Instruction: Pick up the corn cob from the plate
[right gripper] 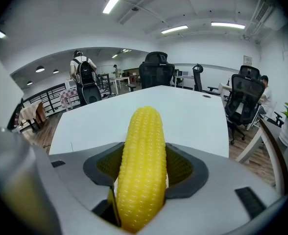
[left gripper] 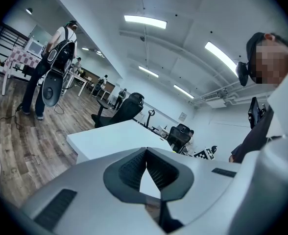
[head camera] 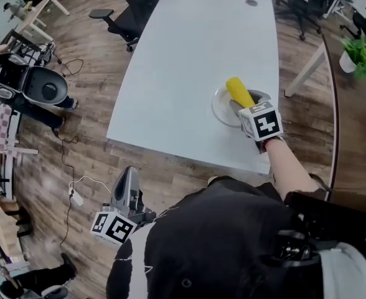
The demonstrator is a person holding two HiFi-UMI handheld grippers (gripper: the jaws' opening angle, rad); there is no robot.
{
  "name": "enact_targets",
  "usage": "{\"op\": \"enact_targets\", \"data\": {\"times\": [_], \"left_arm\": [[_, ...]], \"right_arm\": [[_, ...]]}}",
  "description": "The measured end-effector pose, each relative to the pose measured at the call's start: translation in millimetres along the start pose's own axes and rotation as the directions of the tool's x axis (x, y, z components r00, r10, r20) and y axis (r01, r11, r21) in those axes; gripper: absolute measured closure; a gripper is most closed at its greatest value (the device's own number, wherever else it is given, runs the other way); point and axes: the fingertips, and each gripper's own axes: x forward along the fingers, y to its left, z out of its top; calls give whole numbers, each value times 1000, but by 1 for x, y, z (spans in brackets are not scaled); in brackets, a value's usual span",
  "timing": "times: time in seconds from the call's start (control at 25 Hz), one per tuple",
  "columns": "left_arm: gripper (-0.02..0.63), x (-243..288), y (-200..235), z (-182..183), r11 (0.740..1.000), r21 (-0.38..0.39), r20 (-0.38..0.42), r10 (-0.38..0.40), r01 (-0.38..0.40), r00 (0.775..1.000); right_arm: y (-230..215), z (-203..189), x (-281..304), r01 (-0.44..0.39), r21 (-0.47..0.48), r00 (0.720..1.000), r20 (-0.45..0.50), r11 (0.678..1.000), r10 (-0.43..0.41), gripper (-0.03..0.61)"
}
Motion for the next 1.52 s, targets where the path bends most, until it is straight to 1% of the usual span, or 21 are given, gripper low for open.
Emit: {"op": "enact_targets", "data": {"times": [0.2, 0.36, 0.48, 0.68, 0.76, 0.96, 1.24, 1.52], "left_arm": [[601, -19, -1, -1, 1000, 3, 0, -24, 24, 1000], [601, -46, 6, 1, 1000, 0, 11, -27, 27, 1000], [601, -66, 11, 1, 1000, -1, 18, -29, 29, 999], [601, -97, 14, -7, 999, -5, 13, -47, 47, 999], [601, -109, 14, -10, 998, -9, 18, -56, 56, 998], [601, -138, 6, -16, 996, -4, 18, -91, 91, 996], [601, -174, -3, -30, 993, 4, 11, -118, 118, 993], [601, -207, -8, -47, 989, 7, 3, -146, 146, 989]], "right_arm": [[8, 14, -23, 10, 50, 998, 66, 999, -13, 327], [22, 13, -48, 22, 97, 993, 112, 995, -33, 325], [35, 8, -68, -3, 160, 990, 138, 987, -20, 327], [67, -1, -102, -72, 251, 983, 181, 965, 27, 325], [84, -6, -115, -92, 256, 980, 192, 962, 43, 325], [118, -23, -145, -102, 239, 979, 198, 966, 54, 327], [155, -49, -183, -125, 232, 976, 206, 965, 77, 325], [180, -71, -215, -114, 236, 975, 215, 965, 63, 325]]}}
